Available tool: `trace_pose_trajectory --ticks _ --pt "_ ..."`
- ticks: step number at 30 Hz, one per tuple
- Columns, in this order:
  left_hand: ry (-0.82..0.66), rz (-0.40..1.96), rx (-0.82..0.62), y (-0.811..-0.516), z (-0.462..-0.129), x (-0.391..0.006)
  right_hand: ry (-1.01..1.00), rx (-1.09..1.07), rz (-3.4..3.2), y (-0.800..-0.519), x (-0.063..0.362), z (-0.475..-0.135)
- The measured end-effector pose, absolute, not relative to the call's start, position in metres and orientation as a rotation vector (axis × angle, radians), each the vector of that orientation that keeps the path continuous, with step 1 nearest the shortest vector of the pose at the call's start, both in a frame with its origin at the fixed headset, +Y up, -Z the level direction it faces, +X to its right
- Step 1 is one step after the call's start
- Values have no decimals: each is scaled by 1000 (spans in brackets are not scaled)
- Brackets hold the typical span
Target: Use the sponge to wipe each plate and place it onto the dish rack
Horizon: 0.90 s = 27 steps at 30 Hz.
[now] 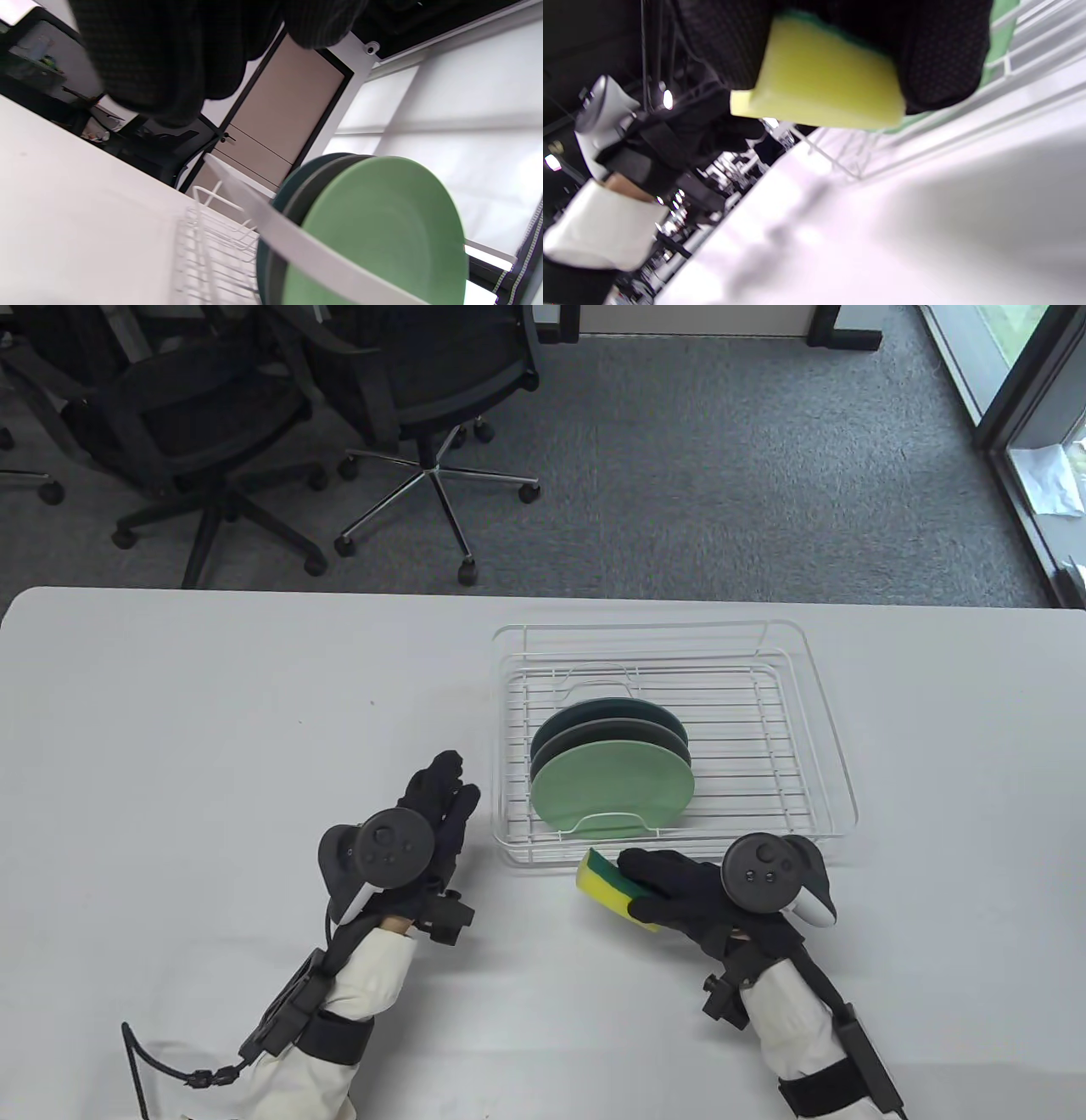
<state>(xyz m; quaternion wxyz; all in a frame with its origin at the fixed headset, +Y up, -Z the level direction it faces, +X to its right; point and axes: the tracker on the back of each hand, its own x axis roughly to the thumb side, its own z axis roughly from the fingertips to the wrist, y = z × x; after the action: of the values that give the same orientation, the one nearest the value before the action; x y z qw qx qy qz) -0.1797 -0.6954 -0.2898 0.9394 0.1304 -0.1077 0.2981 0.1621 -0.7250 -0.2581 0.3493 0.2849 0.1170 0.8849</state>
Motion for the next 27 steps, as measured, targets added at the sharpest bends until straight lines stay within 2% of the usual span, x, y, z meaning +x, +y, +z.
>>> trace_pose_trajectory --ticks 8,11,15,27 --pt "-127 653 240 -712 -285 -213 260 893 2714 -747 130 -247" --pt "-97 633 233 -718 -284 -222 308 999 2844 -758 118 -241" --pt "-77 685 213 -722 -286 -228 320 1070 2878 -759 110 -237" --pt "-82 687 204 -722 -286 -226 283 1003 2843 -756 117 -239"
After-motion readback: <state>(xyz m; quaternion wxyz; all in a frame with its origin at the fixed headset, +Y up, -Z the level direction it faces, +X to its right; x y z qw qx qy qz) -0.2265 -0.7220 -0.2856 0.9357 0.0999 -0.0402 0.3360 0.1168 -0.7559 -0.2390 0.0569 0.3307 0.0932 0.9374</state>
